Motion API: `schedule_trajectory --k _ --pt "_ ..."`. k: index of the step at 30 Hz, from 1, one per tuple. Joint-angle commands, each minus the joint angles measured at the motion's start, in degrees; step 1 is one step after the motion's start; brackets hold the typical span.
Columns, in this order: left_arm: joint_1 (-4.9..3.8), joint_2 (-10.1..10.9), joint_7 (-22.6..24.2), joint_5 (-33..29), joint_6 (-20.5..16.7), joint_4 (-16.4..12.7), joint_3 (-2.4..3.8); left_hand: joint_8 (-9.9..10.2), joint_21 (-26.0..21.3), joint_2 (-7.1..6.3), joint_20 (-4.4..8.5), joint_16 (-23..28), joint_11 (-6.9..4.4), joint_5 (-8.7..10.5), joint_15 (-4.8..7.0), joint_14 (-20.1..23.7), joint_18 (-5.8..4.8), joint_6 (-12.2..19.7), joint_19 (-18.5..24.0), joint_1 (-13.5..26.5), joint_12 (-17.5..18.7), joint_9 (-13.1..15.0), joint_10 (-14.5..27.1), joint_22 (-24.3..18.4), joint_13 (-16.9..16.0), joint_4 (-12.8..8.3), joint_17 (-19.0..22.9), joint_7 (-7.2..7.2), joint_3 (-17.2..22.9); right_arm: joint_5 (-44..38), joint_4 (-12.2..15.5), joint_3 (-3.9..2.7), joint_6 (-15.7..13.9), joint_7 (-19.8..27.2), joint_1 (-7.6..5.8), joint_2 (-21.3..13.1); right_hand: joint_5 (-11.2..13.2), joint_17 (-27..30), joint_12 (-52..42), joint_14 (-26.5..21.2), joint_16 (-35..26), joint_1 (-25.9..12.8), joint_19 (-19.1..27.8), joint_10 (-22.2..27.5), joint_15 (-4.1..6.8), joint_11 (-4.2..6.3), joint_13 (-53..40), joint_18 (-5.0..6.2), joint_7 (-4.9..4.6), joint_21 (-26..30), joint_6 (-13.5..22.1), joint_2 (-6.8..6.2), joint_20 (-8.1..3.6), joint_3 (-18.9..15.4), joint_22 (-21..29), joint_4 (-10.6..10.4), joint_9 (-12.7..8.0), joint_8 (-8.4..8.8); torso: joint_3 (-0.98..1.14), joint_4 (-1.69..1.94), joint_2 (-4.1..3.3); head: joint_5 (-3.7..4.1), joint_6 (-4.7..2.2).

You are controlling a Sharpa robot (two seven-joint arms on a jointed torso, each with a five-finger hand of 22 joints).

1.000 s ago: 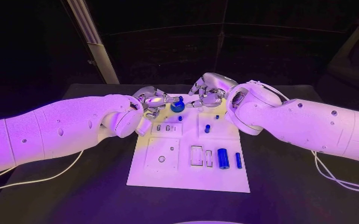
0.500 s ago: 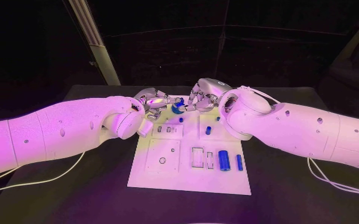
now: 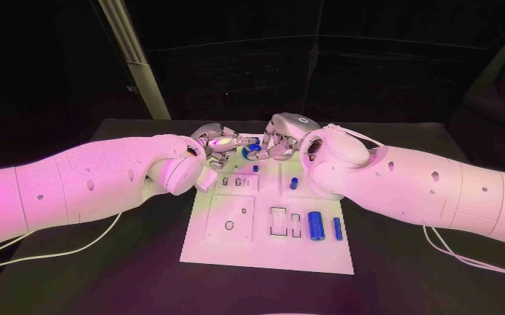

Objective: Assemble the parts on the task board

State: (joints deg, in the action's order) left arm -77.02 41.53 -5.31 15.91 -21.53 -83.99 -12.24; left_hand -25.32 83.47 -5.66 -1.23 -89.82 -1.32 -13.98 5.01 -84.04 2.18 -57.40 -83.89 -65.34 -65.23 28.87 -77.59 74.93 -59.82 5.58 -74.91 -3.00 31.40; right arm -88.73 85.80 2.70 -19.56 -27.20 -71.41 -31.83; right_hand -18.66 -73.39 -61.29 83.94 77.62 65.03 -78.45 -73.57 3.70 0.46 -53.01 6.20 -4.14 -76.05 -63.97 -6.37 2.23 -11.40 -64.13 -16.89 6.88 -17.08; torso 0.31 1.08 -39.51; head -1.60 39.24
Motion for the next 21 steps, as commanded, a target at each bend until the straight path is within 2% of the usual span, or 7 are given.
schedule_trajectory --k 1,8,16,21 --pt "-0.07 -0.09 1.08 -0.38 0.18 -0.07 0.05 0.19 -0.05 0.51 -0.22 -0.18 -0.06 -0.29 -0.31 -5.96 0.17 -0.55 -1.72 -0.1 -0.12 -0.1 0.34 4.94 0.09 -5.92 -15.09 0.05 5.48 -2.1 -0.09 -0.03 0.95 -1.44 -0.03 0.31 0.35 -0.37 -0.56 2.83 0.53 -0.93 -0.71 -0.68 0.48 -0.03 -0.59 -1.12 0.3 -0.53 -0.26 -0.07 -0.09 0.4 -0.56 -0.01 0.15 -0.53 0.02 -0.05 0.02 -0.08 -0.04" --pt "-0.07 -0.24 0.74 -0.39 0.53 -0.06 0.05 0.22 -0.09 0.5 -0.21 -0.18 -0.09 -0.32 -0.29 -5.96 0.18 -0.66 -1.69 -0.14 -0.05 -0.2 0.4 4.88 0.17 -6.06 -15.09 0.07 5.59 -2.2 -0.39 -0.03 0.87 -1.95 0.05 0.74 -0.11 -1.16 -1.25 3.02 1.03 -2.7 -1.12 -1.31 0.64 0.14 -1.95 -1.31 0.48 -1.23 -0.07 0.31 -0.27 0.87 -1.68 -0.03 0.47 -1.51 0.03 -0.01 0.04 -0.1 -0.01" --pt "-0.07 -0.21 0.51 -0.39 0.78 -0.03 0.05 0.25 -0.07 0.48 -0.2 -0.18 -0.1 -0.34 -0.28 -5.96 0.18 -0.71 -1.7 -0.15 -0.04 -0.28 0.42 4.91 0.18 -6.15 -15.09 0.08 5.66 -2.43 -0.72 -0.04 0.95 -2.62 0.07 0.5 -3.27 -1.84 -1.75 3.14 1.39 -3.55 -1.42 -1.87 0.76 0.28 -3.37 -1.49 0.63 -1.88 0.35 1.86 -0.39 1.74 -2.72 0.09 0.81 -2.67 0.05 -0.08 0.05 -0.21 0.06" --pt "-0.07 -0.13 0.43 -0.39 0.87 0.01 0.05 0.27 -0.06 0.47 -0.2 -0.18 -0.11 -0.35 -0.27 -5.96 0.17 -0.75 -1.71 -0.17 0.0 -0.33 0.45 4.92 0.24 -6.22 -15.09 0.08 5.72 -2.52 -0.78 -0.04 1.0 -2.75 0.08 0.1 -5.15 -1.98 -1.7 3.14 1.41 -3.28 -1.42 -1.96 0.79 0.31 -3.78 -1.51 0.66 -2.03 0.65 2.37 -0.42 1.87 -2.95 0.14 0.95 -3.2 0.04 -0.09 0.02 -0.26 0.11"
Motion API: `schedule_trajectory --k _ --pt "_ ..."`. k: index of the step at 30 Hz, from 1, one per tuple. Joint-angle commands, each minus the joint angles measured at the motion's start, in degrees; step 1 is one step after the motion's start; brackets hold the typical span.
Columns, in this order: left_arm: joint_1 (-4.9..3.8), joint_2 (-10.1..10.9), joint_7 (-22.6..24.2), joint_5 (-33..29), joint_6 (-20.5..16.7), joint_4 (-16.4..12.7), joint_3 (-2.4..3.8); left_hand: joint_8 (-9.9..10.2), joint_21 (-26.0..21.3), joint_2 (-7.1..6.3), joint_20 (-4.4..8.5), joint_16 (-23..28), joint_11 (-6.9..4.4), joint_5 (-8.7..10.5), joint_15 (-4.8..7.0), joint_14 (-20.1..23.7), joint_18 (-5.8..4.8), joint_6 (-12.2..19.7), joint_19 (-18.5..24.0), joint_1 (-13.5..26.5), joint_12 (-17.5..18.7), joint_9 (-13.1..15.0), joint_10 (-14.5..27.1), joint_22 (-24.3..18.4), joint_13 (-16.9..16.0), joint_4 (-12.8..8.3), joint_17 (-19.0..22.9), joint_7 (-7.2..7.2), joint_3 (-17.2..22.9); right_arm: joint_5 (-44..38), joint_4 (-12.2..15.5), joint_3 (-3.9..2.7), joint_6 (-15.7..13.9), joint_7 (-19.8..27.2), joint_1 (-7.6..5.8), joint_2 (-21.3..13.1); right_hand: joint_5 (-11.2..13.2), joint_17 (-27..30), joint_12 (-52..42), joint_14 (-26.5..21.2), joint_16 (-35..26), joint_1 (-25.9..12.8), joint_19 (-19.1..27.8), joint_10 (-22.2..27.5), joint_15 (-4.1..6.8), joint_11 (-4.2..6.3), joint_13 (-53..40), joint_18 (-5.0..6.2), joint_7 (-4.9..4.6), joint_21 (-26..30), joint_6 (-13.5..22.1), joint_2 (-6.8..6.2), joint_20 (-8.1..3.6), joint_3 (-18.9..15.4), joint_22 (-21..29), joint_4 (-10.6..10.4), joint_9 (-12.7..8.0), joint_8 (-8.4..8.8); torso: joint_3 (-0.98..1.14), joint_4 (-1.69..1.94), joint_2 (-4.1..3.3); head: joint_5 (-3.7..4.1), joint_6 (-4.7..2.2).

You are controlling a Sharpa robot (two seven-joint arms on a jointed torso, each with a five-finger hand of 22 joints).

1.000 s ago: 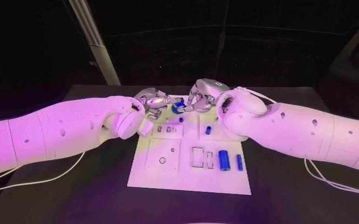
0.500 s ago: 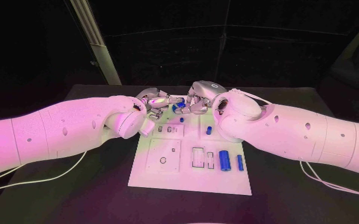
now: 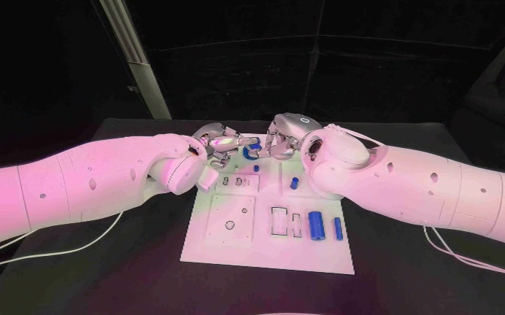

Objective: Assemble the parts on the task board

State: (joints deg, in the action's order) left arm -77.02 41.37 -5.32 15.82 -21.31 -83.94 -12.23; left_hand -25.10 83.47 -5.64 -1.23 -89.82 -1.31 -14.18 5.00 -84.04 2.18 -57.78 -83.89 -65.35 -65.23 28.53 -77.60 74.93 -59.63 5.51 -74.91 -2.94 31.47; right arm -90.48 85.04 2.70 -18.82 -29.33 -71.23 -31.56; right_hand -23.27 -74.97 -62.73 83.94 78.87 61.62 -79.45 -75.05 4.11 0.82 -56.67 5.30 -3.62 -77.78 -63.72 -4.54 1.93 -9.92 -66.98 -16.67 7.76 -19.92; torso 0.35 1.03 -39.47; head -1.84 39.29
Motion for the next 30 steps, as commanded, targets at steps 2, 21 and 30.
schedule_trajectory --k 2,21,30 --pt "-0.07 0.06 0.41 -0.29 0.67 -0.03 0.04 0.07 -0.02 0.44 -0.2 -0.18 -0.13 -0.16 -0.26 -5.96 0.16 -0.4 -1.74 -0.17 0.02 -0.05 0.48 4.99 0.07 -6.21 -15.09 0.02 5.71 -0.78 -0.01 -0.04 0.27 -0.57 -0.1 -0.41 -0.91 -0.45 -0.22 3.15 0.18 0.2 -0.39 -0.48 0.38 -0.05 -0.17 -0.62 0.14 -0.31 0.47 0.61 -0.12 0.39 -0.11 -0.07 0.09 -0.47 0.01 -0.03 -0.01 -0.05 0.1" --pt "-0.06 0.24 -0.34 -0.27 3.32 0.01 0.04 0.22 -0.09 0.06 -0.17 -0.18 -0.16 -0.27 -0.2 -5.96 0.19 -0.82 -1.67 -0.29 0.32 -0.63 0.76 4.93 0.39 -7.19 -15.09 0.04 6.67 -0.81 0.11 -0.05 -0.4 0.34 -0.09 -2.01 -0.26 -0.46 0.11 3.12 0.09 0.9 -0.28 -0.37 0.35 -0.09 -0.29 -0.62 0.1 -0.35 0.86 0.2 -0.1 0.16 -0.19 -0.06 0.18 -0.91 0.02 -0.01 -0.03 0.13 0.23" --pt "-0.06 0.18 -0.47 -0.2 3.94 0.04 0.04 0.22 -0.17 -0.03 -0.16 -0.18 -0.17 -0.3 -0.19 -5.96 0.21 -0.96 -1.62 -0.27 0.4 -0.75 0.84 4.83 0.48 -7.41 -15.09 0.03 6.96 -0.7 0.29 -0.06 -0.4 0.55 -0.09 -2.1 0.04 -0.52 0.05 3.13 0.12 0.65 -0.32 -0.43 0.35 -0.1 -0.47 -0.64 0.09 -0.42 0.91 0.3 -0.09 0.09 -0.31 -0.15 0.21 -1.02 0.02 0.02 -0.04 0.16 0.36"
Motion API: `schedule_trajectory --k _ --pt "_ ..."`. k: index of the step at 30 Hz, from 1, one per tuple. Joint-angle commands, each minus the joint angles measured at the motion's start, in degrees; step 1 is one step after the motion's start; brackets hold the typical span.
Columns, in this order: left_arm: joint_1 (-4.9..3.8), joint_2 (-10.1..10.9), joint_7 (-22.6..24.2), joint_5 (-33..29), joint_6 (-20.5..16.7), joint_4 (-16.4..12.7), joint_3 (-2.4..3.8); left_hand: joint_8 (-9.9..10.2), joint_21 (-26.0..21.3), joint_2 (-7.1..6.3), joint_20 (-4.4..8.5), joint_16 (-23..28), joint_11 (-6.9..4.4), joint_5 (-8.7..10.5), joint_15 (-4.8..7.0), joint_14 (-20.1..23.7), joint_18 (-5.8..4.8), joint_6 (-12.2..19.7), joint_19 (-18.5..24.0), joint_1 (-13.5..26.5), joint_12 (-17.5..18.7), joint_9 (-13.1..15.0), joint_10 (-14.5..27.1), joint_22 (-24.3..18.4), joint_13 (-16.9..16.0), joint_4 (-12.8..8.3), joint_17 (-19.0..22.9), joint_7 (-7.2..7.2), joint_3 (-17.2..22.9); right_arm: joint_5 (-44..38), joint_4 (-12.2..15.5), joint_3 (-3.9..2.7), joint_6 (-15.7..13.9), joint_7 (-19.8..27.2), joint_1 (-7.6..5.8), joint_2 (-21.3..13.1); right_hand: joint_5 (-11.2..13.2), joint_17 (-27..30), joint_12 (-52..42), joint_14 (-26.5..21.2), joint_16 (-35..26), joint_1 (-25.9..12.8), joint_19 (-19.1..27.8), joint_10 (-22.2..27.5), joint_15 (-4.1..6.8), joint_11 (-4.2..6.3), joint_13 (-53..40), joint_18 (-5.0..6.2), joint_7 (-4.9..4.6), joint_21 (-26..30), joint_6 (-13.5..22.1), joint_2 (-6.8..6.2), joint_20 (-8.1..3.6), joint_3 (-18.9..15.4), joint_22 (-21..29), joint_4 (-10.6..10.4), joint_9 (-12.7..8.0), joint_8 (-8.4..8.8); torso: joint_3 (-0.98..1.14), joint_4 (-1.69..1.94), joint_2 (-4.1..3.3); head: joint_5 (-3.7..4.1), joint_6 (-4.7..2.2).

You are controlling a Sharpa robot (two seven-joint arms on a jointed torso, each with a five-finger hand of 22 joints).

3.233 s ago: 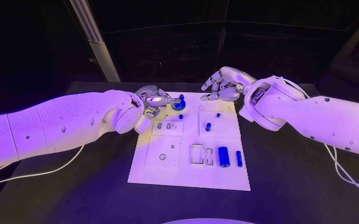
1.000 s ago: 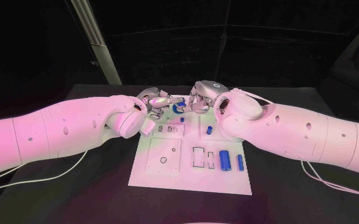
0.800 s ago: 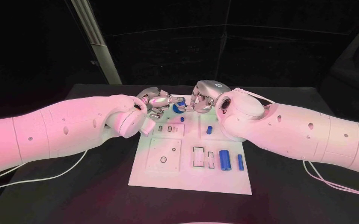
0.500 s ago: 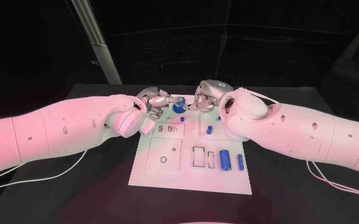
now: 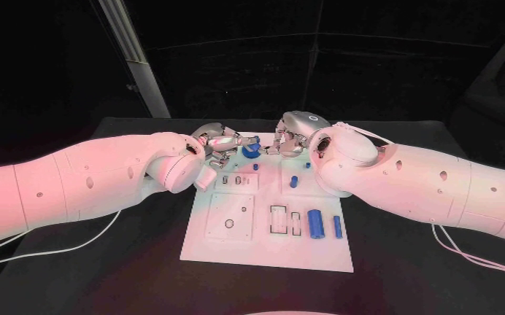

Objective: Assemble the parts on the task board

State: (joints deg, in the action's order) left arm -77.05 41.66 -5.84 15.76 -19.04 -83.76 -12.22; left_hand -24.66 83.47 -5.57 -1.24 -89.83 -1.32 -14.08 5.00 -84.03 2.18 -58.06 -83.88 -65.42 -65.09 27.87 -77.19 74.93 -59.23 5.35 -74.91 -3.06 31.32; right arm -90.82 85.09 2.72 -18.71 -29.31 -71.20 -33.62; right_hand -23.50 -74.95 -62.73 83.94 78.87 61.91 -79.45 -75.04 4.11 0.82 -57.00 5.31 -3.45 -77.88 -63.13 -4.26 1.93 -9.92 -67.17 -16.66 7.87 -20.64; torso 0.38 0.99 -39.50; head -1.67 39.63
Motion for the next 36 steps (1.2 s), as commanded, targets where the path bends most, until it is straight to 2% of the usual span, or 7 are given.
schedule_trajectory --k 1,5,16,20,29,36 --pt "-0.03 -0.1 0.11 -0.14 1.52 -0.07 0.03 -0.23 -0.2 -0.09 -0.16 -0.17 -0.16 -0.4 -0.19 -5.97 0.22 -0.69 -1.6 -0.19 0.26 -0.1 0.43 4.78 0.08 -7.26 -15.09 0.15 7.15 -0.29 0.28 -0.08 -0.36 0.65 -0.12 -0.1 0.27 -0.54 0.06 3.13 0.12 0.36 -0.32 -0.43 0.35 -0.1 -0.13 -0.65 -0.07 -0.32 0.32 0.02 -0.09 0.09 -0.12 -0.15 0.09 -0.3 -0.02 0.07 0.01 -0.02 -0.01" --pt "-0.04 -0.06 0.22 -0.13 1.04 0.19 0.03 -0.23 -0.2 -0.09 -0.16 -0.17 -0.16 -0.4 -0.19 -5.97 0.22 -0.69 -1.6 -0.19 0.26 -0.1 0.43 4.78 0.08 -7.26 -15.09 0.15 7.15 -0.11 0.72 -0.07 0.2 1.16 -0.12 -0.64 0.32 -0.51 0.12 3.12 0.08 0.39 -0.3 -0.41 0.35 -0.1 -0.09 -0.64 -0.07 -0.3 0.34 -0.02 -0.09 0.08 -0.09 -0.11 0.1 -0.32 -0.08 0.01 0.05 -0.05 0.01" --pt "-0.04 -0.04 0.4 -0.12 0.23 0.64 0.04 -0.22 -0.16 -0.02 -0.16 -0.17 -0.15 -0.41 -0.19 -5.97 0.21 -0.76 -1.62 -0.13 0.2 -0.17 0.4 4.85 0.0 -7.27 -15.09 0.14 7.31 -0.21 3.59 -0.06 0.64 1.91 -0.11 -2.51 0.4 -0.48 0.31 3.11 0.03 0.84 -0.23 -0.31 0.33 -0.13 -0.02 -0.62 -0.09 -0.27 0.5 -0.11 -0.07 0.12 -0.03 0.04 0.1 -0.4 -0.02 -0.05 0.01 -0.17 -0.04" --pt "-0.04 -0.2 0.29 -0.12 0.44 0.67 0.04 -0.22 -0.16 -0.02 -0.16 -0.17 -0.15 -0.41 -0.19 -5.97 0.21 -0.76 -1.62 -0.13 0.2 -0.17 0.4 4.85 0.0 -7.27 -15.09 0.14 7.31 -0.52 4.02 -0.06 0.06 1.95 -0.1 -2.33 0.37 -0.44 0.34 3.1 0.0 0.91 -0.21 -0.29 0.33 -0.13 0.0 -0.62 -0.1 -0.25 0.52 -0.12 -0.07 0.13 -0.01 0.05 0.11 -0.41 -0.01 0.09 -0.03 -0.05 -0.03" --pt "-0.04 -0.48 -0.01 -0.12 0.86 0.64 0.04 -0.22 -0.16 -0.02 -0.16 -0.17 -0.15 -0.41 -0.19 -5.97 0.21 -0.76 -1.62 -0.13 0.2 -0.17 0.4 4.85 0.0 -7.27 -15.09 0.14 7.31 -1.02 2.93 -0.06 -1.06 1.31 -0.09 -0.69 0.31 -0.44 0.34 3.09 -0.01 0.95 -0.22 -0.29 0.33 -0.13 -0.03 -0.62 -0.1 -0.27 0.55 -0.13 -0.07 0.12 -0.04 0.03 0.11 -0.43 -0.06 0.12 -0.01 -0.02 0.09" --pt "-0.04 -0.64 -0.16 -0.12 1.02 0.57 0.04 -0.22 -0.16 -0.02 -0.16 -0.17 -0.15 -0.41 -0.19 -5.97 0.21 -0.76 -1.62 -0.13 0.2 -0.17 0.4 4.85 0.0 -7.27 -15.09 0.14 7.31 -1.11 1.51 -0.07 -0.88 1.1 -0.09 0.7 0.3 -0.45 0.3 3.1 -0.01 0.93 -0.22 -0.31 0.33 -0.14 -0.09 -0.63 -0.1 -0.27 0.55 -0.12 -0.07 0.12 -0.05 0.0 0.11 -0.44 -0.09 0.11 0.02 -0.04 0.12"
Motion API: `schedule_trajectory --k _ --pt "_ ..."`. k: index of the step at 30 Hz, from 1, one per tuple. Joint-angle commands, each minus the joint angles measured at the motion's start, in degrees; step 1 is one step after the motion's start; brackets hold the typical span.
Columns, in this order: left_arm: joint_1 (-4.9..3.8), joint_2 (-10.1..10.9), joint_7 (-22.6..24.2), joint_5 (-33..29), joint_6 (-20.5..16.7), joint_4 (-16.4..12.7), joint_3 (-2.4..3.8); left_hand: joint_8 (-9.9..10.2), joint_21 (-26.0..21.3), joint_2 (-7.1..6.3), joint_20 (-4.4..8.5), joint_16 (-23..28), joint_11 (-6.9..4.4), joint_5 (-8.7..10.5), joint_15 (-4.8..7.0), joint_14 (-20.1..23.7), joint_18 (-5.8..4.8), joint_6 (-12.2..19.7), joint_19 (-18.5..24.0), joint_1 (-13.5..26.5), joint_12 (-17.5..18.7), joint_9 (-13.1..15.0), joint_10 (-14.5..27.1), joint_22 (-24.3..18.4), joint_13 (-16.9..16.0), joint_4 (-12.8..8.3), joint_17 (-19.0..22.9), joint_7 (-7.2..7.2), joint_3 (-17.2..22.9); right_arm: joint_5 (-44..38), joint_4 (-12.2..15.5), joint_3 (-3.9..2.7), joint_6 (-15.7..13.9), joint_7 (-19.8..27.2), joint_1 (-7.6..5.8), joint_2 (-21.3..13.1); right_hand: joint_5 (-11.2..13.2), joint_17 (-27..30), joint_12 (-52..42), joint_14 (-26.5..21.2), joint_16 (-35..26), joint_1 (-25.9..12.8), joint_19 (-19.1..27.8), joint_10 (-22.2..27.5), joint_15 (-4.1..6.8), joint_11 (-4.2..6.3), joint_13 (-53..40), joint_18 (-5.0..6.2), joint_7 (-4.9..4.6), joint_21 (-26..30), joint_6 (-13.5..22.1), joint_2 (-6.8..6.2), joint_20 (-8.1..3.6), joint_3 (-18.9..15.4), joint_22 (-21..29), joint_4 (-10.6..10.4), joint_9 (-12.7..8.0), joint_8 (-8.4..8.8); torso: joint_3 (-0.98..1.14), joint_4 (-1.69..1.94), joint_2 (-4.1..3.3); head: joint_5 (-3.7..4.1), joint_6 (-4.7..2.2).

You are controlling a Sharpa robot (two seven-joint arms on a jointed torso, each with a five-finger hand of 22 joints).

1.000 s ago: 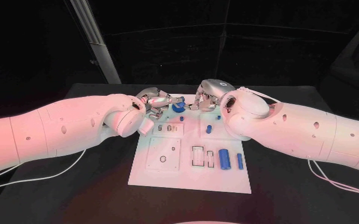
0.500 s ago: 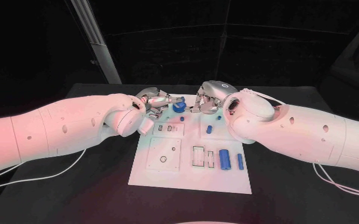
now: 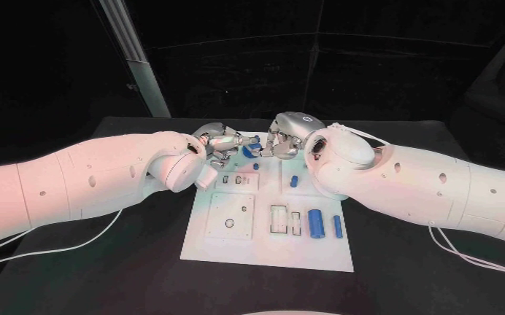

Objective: Assemble the parts on the task board

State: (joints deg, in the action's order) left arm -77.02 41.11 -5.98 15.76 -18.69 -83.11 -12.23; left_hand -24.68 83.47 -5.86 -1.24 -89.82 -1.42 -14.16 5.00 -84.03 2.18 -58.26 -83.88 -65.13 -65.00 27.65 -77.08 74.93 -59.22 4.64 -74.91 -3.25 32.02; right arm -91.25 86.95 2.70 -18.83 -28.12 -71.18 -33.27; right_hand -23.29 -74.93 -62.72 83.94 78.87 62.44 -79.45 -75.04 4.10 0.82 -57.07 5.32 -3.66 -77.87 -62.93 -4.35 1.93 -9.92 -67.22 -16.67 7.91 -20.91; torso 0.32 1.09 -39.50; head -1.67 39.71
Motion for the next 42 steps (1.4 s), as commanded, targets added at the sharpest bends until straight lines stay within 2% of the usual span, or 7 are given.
schedule_trajectory --k 1,18,22,26,42 --pt "-0.07 -0.09 -0.03 -0.13 0.68 -0.09 0.05 -0.2 -0.16 0.27 -0.16 -0.18 -0.04 -0.33 -0.19 -5.97 0.2 -0.56 -1.62 -0.42 0.12 0.06 0.29 4.85 0.0 -6.56 -15.09 0.33 6.6 -0.68 -0.47 -0.05 -0.67 -0.1 -0.1 0.47 0.09 -0.47 0.3 3.1 -0.01 0.4 -0.22 -0.32 0.33 -0.13 -0.02 -0.63 0.1 -0.28 0.35 -0.03 -0.07 0.12 -0.01 0.01 0.07 -0.17 -0.03 -0.03 0.03 -0.1 0.07" --pt "-0.08 0.25 -0.31 0.19 1.14 -0.39 0.05 -0.16 -0.13 0.3 -0.16 -0.18 -0.04 -0.33 -0.19 -5.97 0.19 -0.62 -1.64 -0.34 0.15 -0.07 0.29 4.91 0.05 -6.66 -15.09 0.32 6.88 -0.86 -1.36 -0.05 -0.23 -0.52 -0.11 0.64 -0.16 -0.54 0.34 3.11 0.01 0.4 -0.21 -0.34 0.31 -0.14 -0.15 -0.64 0.09 -0.31 0.43 0.52 -0.05 0.24 -0.06 -0.07 0.1 -0.33 0.01 -0.08 0.05 -0.23 0.04" --pt "-0.08 0.29 -0.47 0.5 1.37 -0.41 0.05 -0.23 -0.12 0.19 -0.15 -0.18 -0.06 -0.59 -0.18 -5.97 0.19 -0.83 -1.64 -0.26 0.03 -0.19 0.21 4.94 -0.08 -6.93 -15.09 0.35 7.28 -0.96 -1.34 -0.05 -0.43 -0.47 -0.11 0.26 -0.17 -0.54 0.35 3.11 0.01 0.4 -0.21 -0.34 0.31 -0.14 -0.15 -0.64 0.09 -0.31 0.43 0.51 -0.05 0.24 -0.07 -0.06 0.1 -0.33 0.01 -0.06 -0.01 -0.01 -0.08" --pt "-0.08 0.32 -0.56 0.61 1.54 -0.37 0.05 -0.29 -0.11 0.05 -0.15 -0.18 -0.07 -0.98 -0.17 -5.97 0.19 -0.99 -1.65 -0.06 -0.06 -0.29 0.14 4.97 -0.18 -7.13 -15.09 0.37 7.61 -1.02 -1.25 -0.05 -0.58 -0.35 -0.11 -0.1 -0.17 -0.53 0.35 3.1 0.0 0.4 -0.22 -0.34 0.31 -0.14 -0.16 -0.64 0.09 -0.32 0.43 0.5 -0.05 0.23 -0.09 -0.06 0.1 -0.33 0.09 -0.16 0.02 -0.21 0.07" --pt "-0.08 0.39 -0.66 0.89 2.49 -0.45 0.05 -0.39 -0.1 -0.15 -0.13 -0.18 -0.1 -1.45 -0.15 -5.97 0.18 -1.16 -1.65 0.19 -0.2 -0.4 0.03 5.0 -0.33 -7.4 -15.09 0.39 8.02 -1.23 -1.73 -0.05 -0.87 -0.19 -0.11 -0.52 0.07 -0.52 0.44 3.1 -0.05 0.86 -0.18 -0.32 0.31 -0.14 -0.21 -0.64 0.09 -0.32 0.52 0.4 -0.04 0.21 -0.1 0.07 0.12 -0.45 0.02 -0.05 0.03 -0.09 0.27"
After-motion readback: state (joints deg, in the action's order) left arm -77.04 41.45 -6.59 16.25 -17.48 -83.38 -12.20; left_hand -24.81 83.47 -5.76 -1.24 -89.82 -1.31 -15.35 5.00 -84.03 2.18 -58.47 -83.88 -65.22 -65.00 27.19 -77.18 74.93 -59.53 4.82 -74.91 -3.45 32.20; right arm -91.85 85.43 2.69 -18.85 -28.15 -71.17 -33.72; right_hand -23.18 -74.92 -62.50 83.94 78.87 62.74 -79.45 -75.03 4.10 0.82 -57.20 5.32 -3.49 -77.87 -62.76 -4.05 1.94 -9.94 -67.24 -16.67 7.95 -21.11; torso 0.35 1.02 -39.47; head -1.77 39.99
